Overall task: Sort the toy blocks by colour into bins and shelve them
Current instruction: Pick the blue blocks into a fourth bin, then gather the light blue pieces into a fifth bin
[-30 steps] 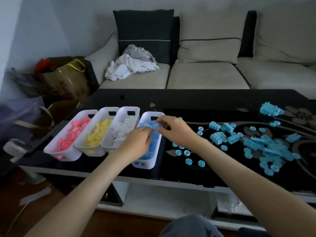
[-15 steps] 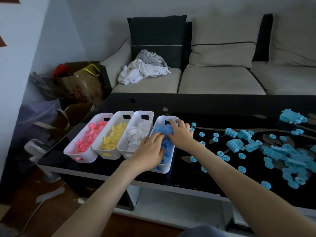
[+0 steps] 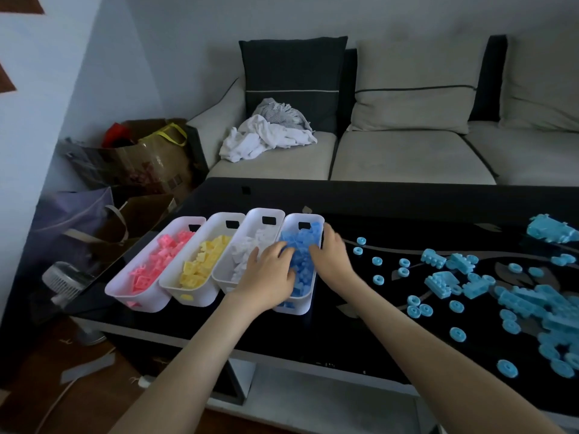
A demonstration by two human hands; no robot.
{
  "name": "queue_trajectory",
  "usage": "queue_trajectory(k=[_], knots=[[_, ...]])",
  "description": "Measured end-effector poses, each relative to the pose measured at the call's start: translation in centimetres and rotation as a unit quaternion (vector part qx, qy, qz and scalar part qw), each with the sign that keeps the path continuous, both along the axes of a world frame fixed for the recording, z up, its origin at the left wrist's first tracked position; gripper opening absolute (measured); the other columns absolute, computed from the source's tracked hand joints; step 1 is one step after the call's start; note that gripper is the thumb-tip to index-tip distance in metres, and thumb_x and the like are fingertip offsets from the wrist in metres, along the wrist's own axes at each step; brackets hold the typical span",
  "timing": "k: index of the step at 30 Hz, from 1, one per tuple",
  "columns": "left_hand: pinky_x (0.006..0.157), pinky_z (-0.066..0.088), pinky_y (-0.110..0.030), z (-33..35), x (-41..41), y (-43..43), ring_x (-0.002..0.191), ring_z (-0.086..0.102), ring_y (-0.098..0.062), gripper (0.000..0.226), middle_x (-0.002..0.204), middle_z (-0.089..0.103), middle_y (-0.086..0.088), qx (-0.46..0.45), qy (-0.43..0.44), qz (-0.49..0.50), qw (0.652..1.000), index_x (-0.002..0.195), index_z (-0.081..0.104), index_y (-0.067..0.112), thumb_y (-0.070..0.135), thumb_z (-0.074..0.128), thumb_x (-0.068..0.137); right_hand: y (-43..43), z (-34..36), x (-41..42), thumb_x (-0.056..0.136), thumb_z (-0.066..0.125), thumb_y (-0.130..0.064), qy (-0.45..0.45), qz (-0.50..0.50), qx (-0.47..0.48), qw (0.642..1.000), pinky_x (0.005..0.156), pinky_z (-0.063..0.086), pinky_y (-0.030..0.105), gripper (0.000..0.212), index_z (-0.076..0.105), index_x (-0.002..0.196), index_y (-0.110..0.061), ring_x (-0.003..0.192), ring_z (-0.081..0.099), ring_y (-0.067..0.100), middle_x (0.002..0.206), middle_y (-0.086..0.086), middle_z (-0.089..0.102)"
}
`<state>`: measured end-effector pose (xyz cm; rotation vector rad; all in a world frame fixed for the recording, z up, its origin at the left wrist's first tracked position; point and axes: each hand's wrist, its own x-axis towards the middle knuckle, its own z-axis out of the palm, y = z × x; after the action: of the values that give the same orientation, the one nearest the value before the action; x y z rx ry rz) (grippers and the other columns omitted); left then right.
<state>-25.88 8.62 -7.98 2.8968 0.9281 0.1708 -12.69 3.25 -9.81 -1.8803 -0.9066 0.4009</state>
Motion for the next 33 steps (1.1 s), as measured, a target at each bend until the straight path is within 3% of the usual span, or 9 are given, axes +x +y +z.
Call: queue_trajectory(k=[4,7,11,17,20,23,29,33], knots=[[0.116,0.018,-0.043,0.8,1.1,1.8,0.136,0.032,-0.019,0.048,0.146,0.035,0.0,0.004,-0.033,0.044,0.998,0.136,0.041,0.017,0.045,0.036,0.098,1.6,1.8,3.0,0.094,0.032,-0.014,-0.205,0.005,-0.107,0.973,0.104,0.022,0.038,0.045,0.041,0.138,-0.02,0.129,0.031,0.021,0.14,0.001,0.044],[0.116,0.011,-0.047,0.7,1.8,3.2,0.141,0.023,-0.022,0.061,0.153,0.026,-0.003,-0.008,0.017,0.071,0.997,0.144,0.029,0.018,0.054,0.034,0.096,3.0,2.5,4.4,0.096,0.029,-0.026,-0.316,0.076,-0.223,0.919,0.111,0.008,0.042,0.039,0.05,0.128,-0.02,0.131,0.027,0.019,0.133,0.0,0.05],[0.117,0.009,-0.043,0.1,2.2,3.6,0.142,0.024,-0.024,0.07,0.154,0.026,-0.007,-0.057,0.039,0.064,0.996,0.152,0.008,0.015,0.052,0.031,0.097,4.7,3.0,4.7,0.093,0.028,-0.027,-0.374,0.138,-0.321,0.859,0.112,-0.009,0.055,0.04,0.058,0.118,-0.017,0.136,0.021,0.023,0.13,0.003,0.049],[0.118,0.012,-0.041,-0.4,2.1,3.7,0.139,0.028,-0.025,0.07,0.151,0.032,-0.009,-0.05,0.026,0.057,0.997,0.152,0.006,0.013,0.049,0.032,0.098,5.9,3.1,3.6,0.094,0.03,-0.015,-0.307,0.2,-0.295,0.883,0.115,-0.009,0.05,0.045,0.053,0.127,-0.034,0.139,0.023,0.015,0.137,-0.009,0.047],[0.117,0.013,-0.041,-0.4,2.1,3.7,0.138,0.029,-0.025,0.07,0.149,0.034,-0.009,-0.047,0.018,0.059,0.997,0.152,0.007,0.014,0.05,0.033,0.098,5.3,3.2,4.2,0.088,0.033,-0.001,-0.209,0.219,-0.192,0.934,0.116,0.018,0.04,0.055,0.051,0.132,-0.029,0.129,0.041,0.015,0.132,-0.003,0.055],[0.118,0.012,-0.042,-0.3,2.2,3.7,0.14,0.028,-0.024,0.069,0.151,0.031,-0.008,-0.052,0.024,0.06,0.997,0.152,0.007,0.016,0.051,0.032,0.097,4.6,3.5,5.4,0.085,0.033,0.006,-0.088,0.167,-0.084,0.978,0.099,0.04,0.026,0.055,0.054,0.127,-0.022,0.122,0.05,0.016,0.124,0.003,0.06],[0.118,0.012,-0.043,-0.2,2.1,3.9,0.141,0.026,-0.025,0.069,0.153,0.028,-0.007,-0.056,0.035,0.058,0.996,0.151,0.009,0.019,0.054,0.032,0.096,3.5,3.2,6.0,0.094,0.042,-0.01,-0.104,0.069,-0.09,0.988,0.099,0.043,0.034,0.039,0.051,0.13,-0.02,0.118,0.05,0.02,0.131,0.004,0.052],[0.115,-0.006,-0.051,0.5,2.2,3.4,0.147,-0.002,-0.023,0.067,0.16,0.0,-0.004,-0.015,0.058,0.079,0.995,0.152,0.005,0.018,0.047,0.033,0.099,1.6,2.0,4.4,0.096,0.042,-0.016,-0.095,0.046,-0.087,0.991,0.086,0.036,0.025,0.043,0.04,0.139,-0.012,0.12,0.046,0.023,0.137,0.009,0.042]])
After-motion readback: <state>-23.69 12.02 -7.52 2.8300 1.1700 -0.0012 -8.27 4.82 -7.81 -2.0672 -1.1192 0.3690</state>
